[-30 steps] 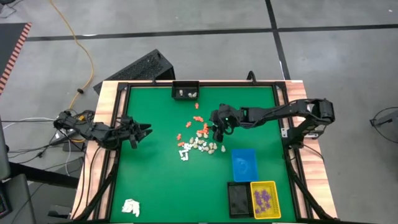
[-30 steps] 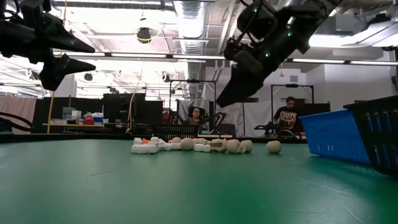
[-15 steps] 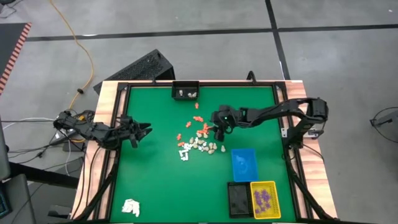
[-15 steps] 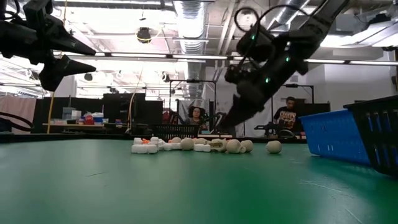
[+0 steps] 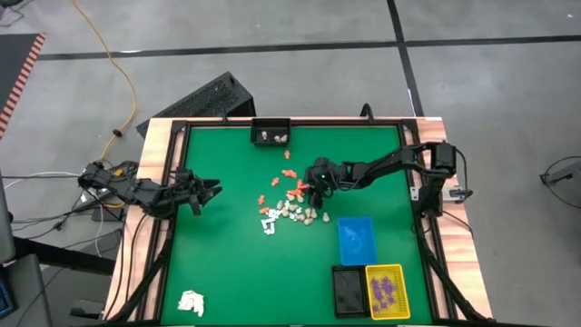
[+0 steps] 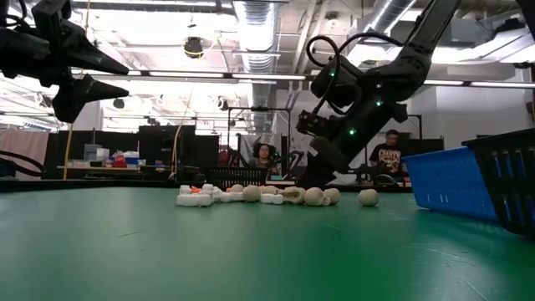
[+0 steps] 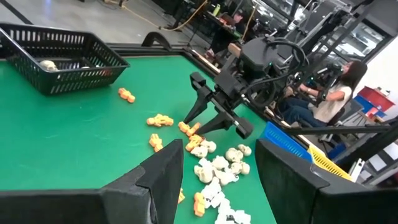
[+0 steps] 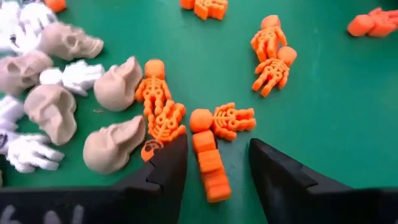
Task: Sort Halloween decoration
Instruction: Put the orange skeleton toy into the blue bin
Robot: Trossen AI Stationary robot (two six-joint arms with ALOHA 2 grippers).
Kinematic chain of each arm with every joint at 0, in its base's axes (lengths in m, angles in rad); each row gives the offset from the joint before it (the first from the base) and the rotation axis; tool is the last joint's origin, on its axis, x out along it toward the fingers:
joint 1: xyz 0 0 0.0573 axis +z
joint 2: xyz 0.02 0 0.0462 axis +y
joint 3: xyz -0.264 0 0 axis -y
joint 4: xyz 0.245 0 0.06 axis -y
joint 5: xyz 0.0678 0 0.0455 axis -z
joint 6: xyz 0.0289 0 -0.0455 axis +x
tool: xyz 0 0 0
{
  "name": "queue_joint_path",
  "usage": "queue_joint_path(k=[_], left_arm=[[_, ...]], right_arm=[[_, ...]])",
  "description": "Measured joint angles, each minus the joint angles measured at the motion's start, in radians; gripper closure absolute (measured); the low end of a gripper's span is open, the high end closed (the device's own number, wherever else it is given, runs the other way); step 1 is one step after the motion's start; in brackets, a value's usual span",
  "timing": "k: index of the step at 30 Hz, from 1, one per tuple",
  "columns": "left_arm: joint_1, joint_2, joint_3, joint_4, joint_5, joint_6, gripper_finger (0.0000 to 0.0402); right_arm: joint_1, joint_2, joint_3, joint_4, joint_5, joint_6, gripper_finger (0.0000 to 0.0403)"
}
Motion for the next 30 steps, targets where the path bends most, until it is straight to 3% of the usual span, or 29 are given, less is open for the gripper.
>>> queue_joint_path(k=[14, 23, 30], left_arm=[[0.000, 0.000, 0.000, 0.000, -0.005, -0.002, 0.0213], [0.000, 0.000, 0.000, 0.000, -0.007, -0.002, 0.0213], [0.000, 0.000, 0.000, -0.002, -0.007, -0.009, 0.0213]], right_arm=[[0.000, -0.010, -0.001, -0.014, 0.007, 0.026, 0.0386], [0.003, -0.189, -0.004, -0.143, -0.013, 0.030, 0.0390], [0.056, -0.418, -0.004, -0.394, -0.015, 0.093, 0.0390]])
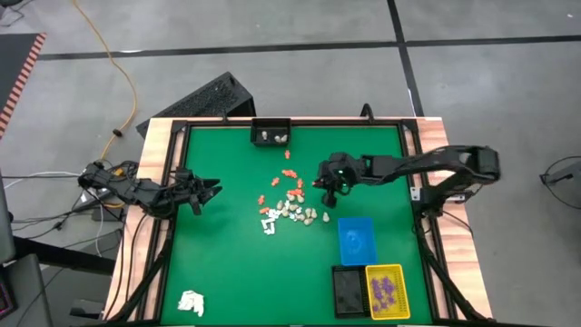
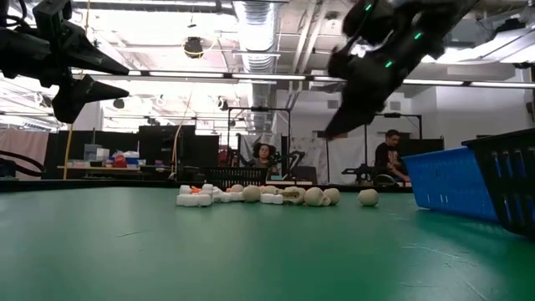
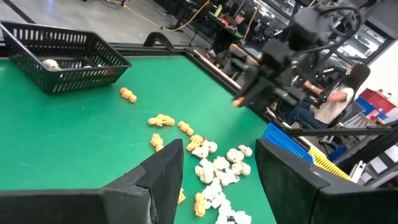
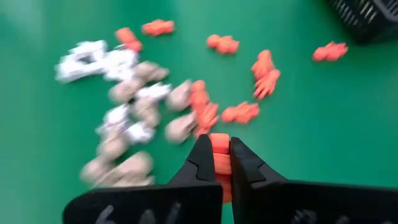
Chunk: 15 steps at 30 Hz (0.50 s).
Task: Sort Halloween decoration
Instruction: Put the orange skeleton toy into the blue bin
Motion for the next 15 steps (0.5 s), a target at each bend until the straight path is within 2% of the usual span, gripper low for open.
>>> queue_joint_path(k=[4, 8, 15], left_arm=[[0.000, 0.000, 0.000, 0.000, 0.000, -0.001, 0.0213], [0.000, 0.000, 0.000, 0.000, 0.000, -0.001, 0.0213], [0.000, 0.000, 0.000, -0.001, -0.001, -0.001, 0.0213]], right_arm=[[0.073, -0.146, 0.000, -0.206, -0.004, 0.093, 0.0390], [0.172, -0.272, 0.000, -0.397, -0.015, 0.281, 0.0391], [0.380, -0.363, 0.001, -0.541, 0.022, 0.553, 0.0391]])
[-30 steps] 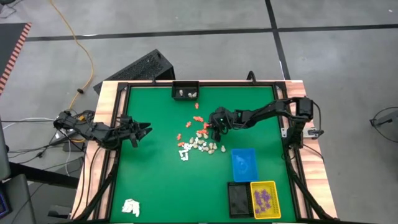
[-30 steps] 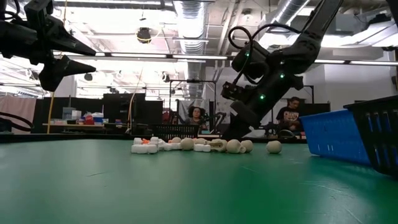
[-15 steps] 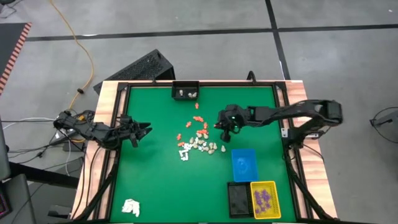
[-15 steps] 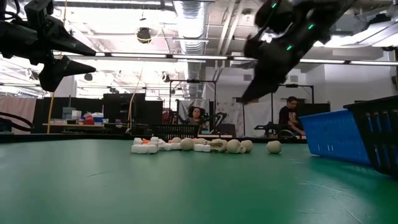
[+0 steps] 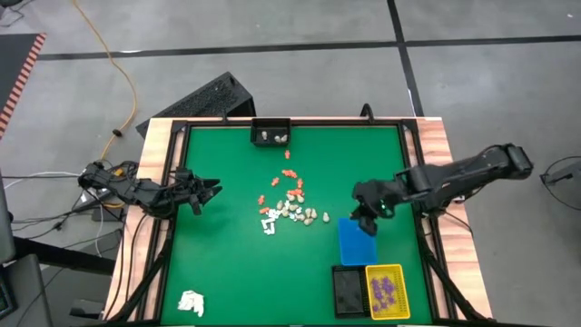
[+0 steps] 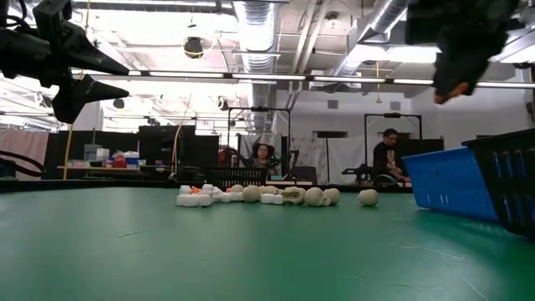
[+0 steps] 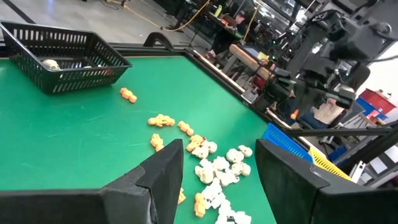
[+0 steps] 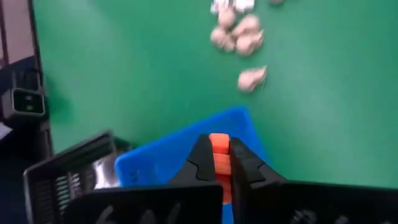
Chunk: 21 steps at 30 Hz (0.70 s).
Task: Sort Halloween decoration
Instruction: Put the orange skeleton toy into the blue bin
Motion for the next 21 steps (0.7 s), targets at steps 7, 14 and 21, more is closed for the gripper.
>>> queue_joint_path(k=[7, 14, 21], left_arm=[[0.000, 0.000, 0.000, -0.008, 0.000, 0.000, 0.0213], [0.000, 0.000, 0.000, -0.008, 0.000, -0.006, 0.0213], [0.000, 0.000, 0.000, -0.007, 0.000, -0.008, 0.0213]], right_arm=[[0.150, 0.059, 0.000, -0.030, 0.038, 0.173, 0.0378], [0.197, 0.165, 0.000, -0.031, 0.048, 0.196, 0.0370], [0.193, 0.239, 0.000, -0.031, 0.026, 0.196, 0.0330]])
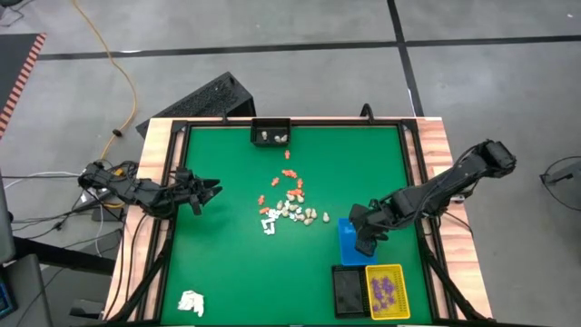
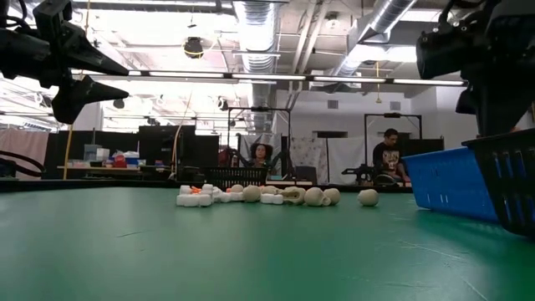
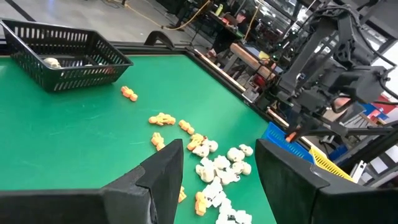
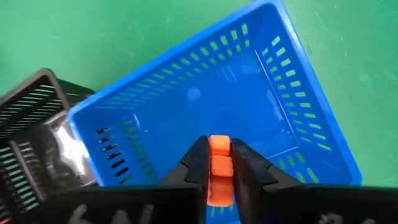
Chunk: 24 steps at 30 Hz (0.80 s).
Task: Sort Halloween decoration
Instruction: Put the orange skeleton toy into the blue bin, then put the white skeleton toy into the bottom black bin
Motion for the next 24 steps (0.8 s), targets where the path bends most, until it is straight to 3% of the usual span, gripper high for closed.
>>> queue_joint_path(k=[11, 20, 24], left_arm=[[0.000, 0.000, 0.000, 0.000, 0.000, 0.000, 0.0213], [0.000, 0.000, 0.000, -0.007, 0.000, 0.000, 0.0213], [0.000, 0.000, 0.000, -0.016, 0.000, 0.000, 0.0213]], right_arm=[[-0.001, -0.014, 0.000, 0.007, -0.049, 0.000, 0.0241], [-0.038, -0.115, 0.000, 0.229, -0.066, -0.076, 0.0240], [-0.099, -0.140, 0.001, 0.393, 0.024, -0.184, 0.0246]])
